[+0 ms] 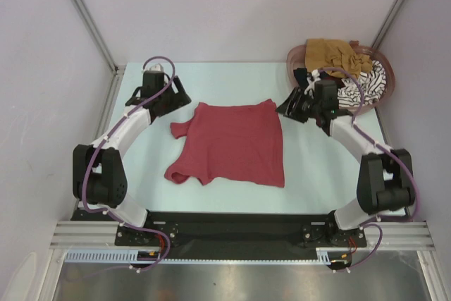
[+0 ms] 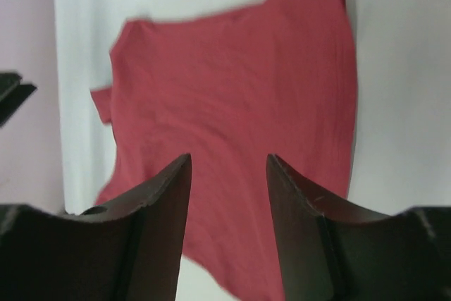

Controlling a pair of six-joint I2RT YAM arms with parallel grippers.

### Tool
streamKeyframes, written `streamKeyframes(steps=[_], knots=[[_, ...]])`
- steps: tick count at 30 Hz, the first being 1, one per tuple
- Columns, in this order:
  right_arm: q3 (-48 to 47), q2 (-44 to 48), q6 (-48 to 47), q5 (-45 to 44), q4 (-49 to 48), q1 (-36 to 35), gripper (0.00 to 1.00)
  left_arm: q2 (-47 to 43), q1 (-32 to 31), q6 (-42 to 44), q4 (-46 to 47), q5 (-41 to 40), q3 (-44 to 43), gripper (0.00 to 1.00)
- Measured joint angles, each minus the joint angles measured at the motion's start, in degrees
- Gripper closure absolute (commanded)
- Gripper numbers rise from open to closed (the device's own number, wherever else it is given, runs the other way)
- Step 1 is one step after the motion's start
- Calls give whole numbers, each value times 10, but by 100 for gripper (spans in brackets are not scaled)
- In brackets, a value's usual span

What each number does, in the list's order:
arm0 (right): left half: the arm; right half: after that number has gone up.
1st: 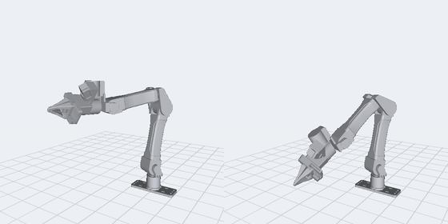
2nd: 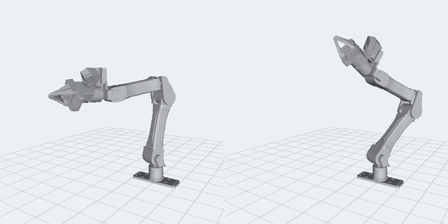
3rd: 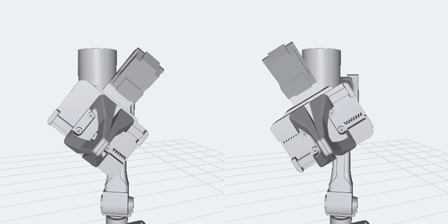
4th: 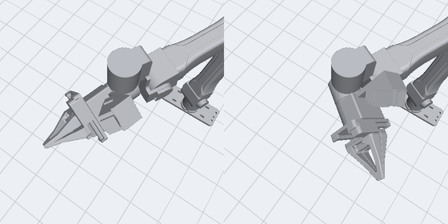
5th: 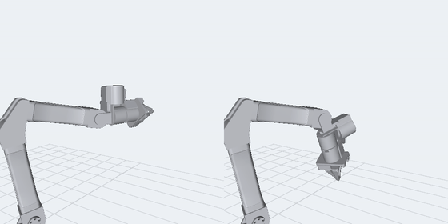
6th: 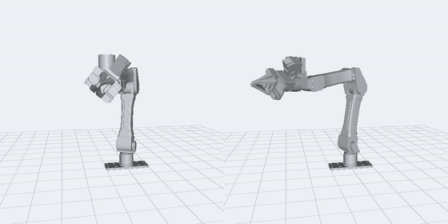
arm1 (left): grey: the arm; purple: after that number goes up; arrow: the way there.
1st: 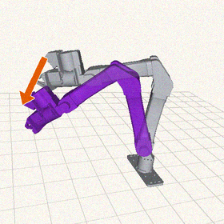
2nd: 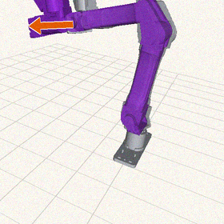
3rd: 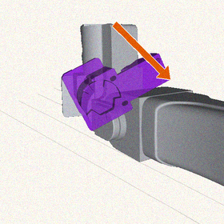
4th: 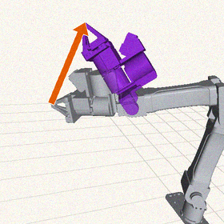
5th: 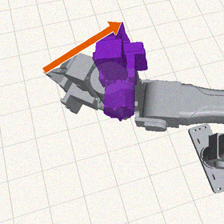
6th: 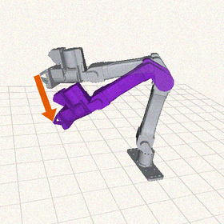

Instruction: Fold and stack the tank tops

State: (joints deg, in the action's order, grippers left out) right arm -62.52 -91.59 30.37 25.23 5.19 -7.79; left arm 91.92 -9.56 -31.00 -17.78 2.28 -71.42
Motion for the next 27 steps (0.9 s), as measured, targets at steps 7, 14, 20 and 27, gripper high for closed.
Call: streamKeyframes(steps=[7, 14, 20, 27], knots=[[178, 180, -6, -111, 45, -106, 48, -7, 18, -9, -15, -41, 111, 20], [300, 316, 9, -191, 107, -149, 50, -7, 30, -15, -4, -43, 157, 22], [337, 381, 12, -216, 146, -152, 53, 19, 31, -18, 23, -42, 153, 51], [365, 388, 20, -217, 159, -163, 48, 89, 33, -20, 28, -41, 129, 73]])
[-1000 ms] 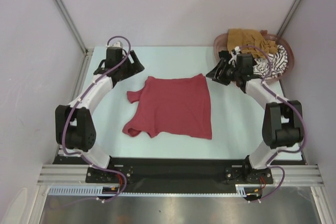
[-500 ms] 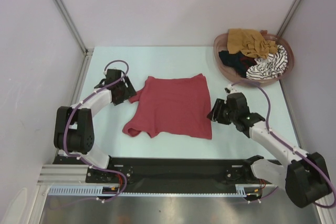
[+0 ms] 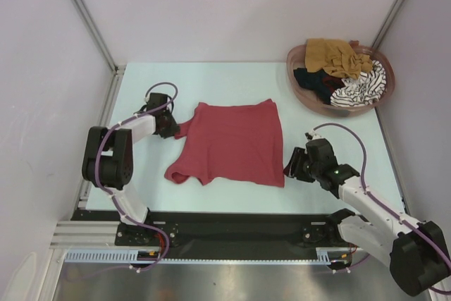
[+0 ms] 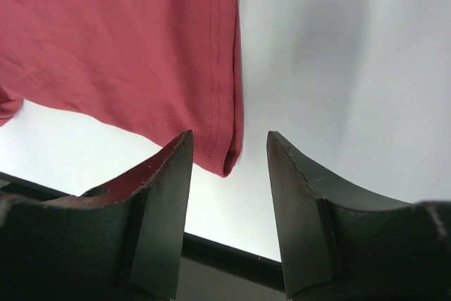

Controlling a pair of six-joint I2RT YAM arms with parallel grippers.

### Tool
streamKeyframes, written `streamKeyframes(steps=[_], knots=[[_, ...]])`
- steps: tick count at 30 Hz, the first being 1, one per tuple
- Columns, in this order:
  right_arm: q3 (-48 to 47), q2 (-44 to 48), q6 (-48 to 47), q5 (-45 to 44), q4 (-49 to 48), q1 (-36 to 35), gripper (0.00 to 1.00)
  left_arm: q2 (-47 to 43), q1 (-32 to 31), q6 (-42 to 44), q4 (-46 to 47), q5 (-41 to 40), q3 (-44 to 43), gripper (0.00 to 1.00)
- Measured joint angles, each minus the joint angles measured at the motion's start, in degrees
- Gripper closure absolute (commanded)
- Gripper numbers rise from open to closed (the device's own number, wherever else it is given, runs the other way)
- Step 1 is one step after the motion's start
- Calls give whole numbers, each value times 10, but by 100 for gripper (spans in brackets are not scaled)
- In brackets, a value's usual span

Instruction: Fold and stack the tank tops

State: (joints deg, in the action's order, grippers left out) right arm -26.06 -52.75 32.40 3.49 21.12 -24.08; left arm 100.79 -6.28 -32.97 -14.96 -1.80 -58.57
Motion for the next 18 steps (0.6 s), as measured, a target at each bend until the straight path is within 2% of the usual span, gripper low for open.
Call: streamKeyframes(steps=[1, 2, 7, 13, 16, 17, 18], knots=[[2, -3, 2, 0, 0, -4, 48, 4, 0, -1, 1, 0, -1, 82], [2, -8, 3, 0, 0, -8, 48, 7, 1, 0, 3, 0, -1, 100], [2, -54, 14, -9, -5, -45, 49, 9, 12, 0, 2, 0, -6, 100], [8, -76, 25, -16, -17, -66, 58, 9, 52, 6, -27, -12, -47, 100], [8, -90, 25, -17, -27, -67, 71, 9, 69, 10, -53, -21, -87, 100], [8, -95, 26, -17, -29, -67, 81, 9, 73, 11, -63, -27, -103, 100], [8, -98, 27, -17, -29, -67, 86, 9, 76, 14, -71, -33, -123, 98]])
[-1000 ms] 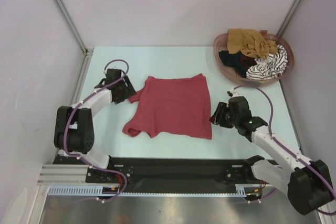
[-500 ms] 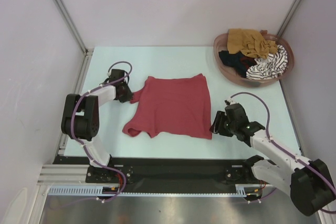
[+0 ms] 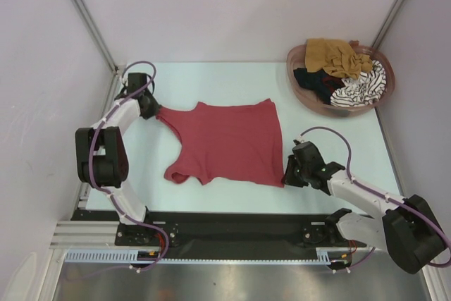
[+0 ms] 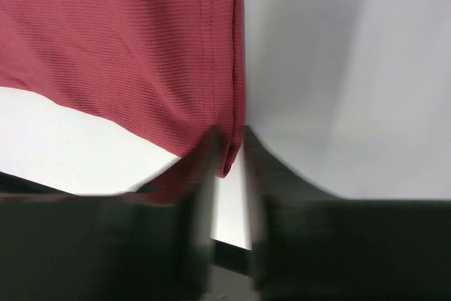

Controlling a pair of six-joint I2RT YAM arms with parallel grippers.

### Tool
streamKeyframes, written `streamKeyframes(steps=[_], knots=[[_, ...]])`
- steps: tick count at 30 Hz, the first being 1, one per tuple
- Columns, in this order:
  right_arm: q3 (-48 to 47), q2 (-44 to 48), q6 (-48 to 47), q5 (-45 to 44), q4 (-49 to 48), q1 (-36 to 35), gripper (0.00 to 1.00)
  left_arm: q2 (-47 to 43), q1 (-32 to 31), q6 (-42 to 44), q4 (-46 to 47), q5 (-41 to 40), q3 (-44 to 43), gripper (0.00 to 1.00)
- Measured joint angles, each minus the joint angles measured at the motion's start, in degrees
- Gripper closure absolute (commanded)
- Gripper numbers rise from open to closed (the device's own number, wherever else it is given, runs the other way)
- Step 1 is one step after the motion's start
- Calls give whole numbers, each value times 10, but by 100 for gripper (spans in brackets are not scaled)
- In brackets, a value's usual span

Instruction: Fold and stack the tank tops

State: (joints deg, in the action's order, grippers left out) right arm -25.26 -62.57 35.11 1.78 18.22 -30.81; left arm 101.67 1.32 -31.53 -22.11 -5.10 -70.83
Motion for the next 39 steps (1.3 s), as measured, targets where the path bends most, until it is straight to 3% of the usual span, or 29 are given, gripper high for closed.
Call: streamKeyframes(steps=[2, 3, 4, 5, 9, 10, 18, 28, 39], knots=[[0, -3, 0, 0, 0, -1, 100, 2, 2, 3, -19, -12, -40, 92], [0, -3, -1, 0, 0, -1, 100, 5, 3, 6, -28, -19, -62, 84], [0, -2, 1, 0, 0, -1, 100, 9, 3, 9, -36, -24, -83, 65], [0, -2, 3, -1, 2, -1, 100, 12, 3, 10, -40, -28, -97, 27], [1, 12, 5, -10, 13, -1, 100, 24, 3, 12, -52, -43, -123, 0], [1, 17, 7, -12, 14, -1, 100, 23, 3, 12, -52, -44, -115, 0], [12, 39, 15, -10, 10, -1, 67, -13, 3, 10, -52, -44, 22, 0], [12, 0, 13, 13, -23, -5, 65, -321, 3, -15, 7, 24, 249, 4], [11, -2, 12, 15, -40, -5, 67, -505, 3, -88, -66, 127, 393, 4]])
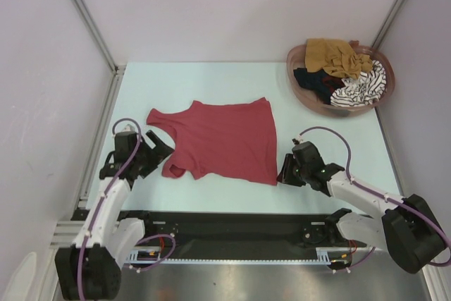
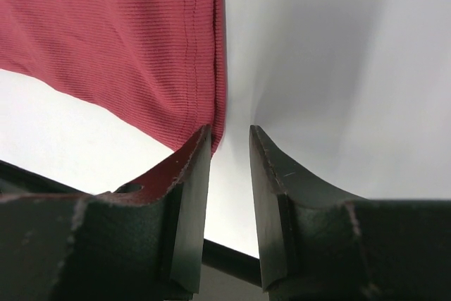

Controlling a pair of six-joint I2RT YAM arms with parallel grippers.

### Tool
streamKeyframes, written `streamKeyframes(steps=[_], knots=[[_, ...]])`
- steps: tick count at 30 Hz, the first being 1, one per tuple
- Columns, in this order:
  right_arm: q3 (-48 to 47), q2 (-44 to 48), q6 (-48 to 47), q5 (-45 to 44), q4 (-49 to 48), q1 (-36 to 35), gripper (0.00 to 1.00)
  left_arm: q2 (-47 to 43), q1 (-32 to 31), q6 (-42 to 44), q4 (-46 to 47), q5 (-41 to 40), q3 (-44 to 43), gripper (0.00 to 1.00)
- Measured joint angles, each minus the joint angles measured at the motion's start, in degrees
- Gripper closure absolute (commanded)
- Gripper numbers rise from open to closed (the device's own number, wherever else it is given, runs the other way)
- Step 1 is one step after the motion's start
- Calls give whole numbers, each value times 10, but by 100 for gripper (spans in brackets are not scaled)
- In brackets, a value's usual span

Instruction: Fold and stack the tank tops

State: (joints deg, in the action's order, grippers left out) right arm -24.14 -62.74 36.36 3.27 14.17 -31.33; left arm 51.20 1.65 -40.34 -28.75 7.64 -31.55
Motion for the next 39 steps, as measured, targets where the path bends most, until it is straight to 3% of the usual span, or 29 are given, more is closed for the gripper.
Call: streamKeyframes(steps=[6, 15, 20, 26, 33, 39], knots=[[-4, -11, -2, 8, -8, -1, 63, -114, 0, -48, -2, 66, 30, 4], [-118, -22, -19, -44, 12, -119, 63, -70, 0, -63, -13, 73, 44, 6], [-125, -52, -19, -52, 1, -123, 64, -75, -3, -94, -10, 109, 72, 6], [-123, -68, -19, -54, 0, -123, 64, -144, -10, -136, -8, 117, 80, 7], [-123, -70, -18, -54, -4, -124, 64, -159, -64, -195, 17, 99, 95, 8], [-123, -70, -18, -54, -4, -124, 64, -169, -168, -252, 26, -5, 96, 8]])
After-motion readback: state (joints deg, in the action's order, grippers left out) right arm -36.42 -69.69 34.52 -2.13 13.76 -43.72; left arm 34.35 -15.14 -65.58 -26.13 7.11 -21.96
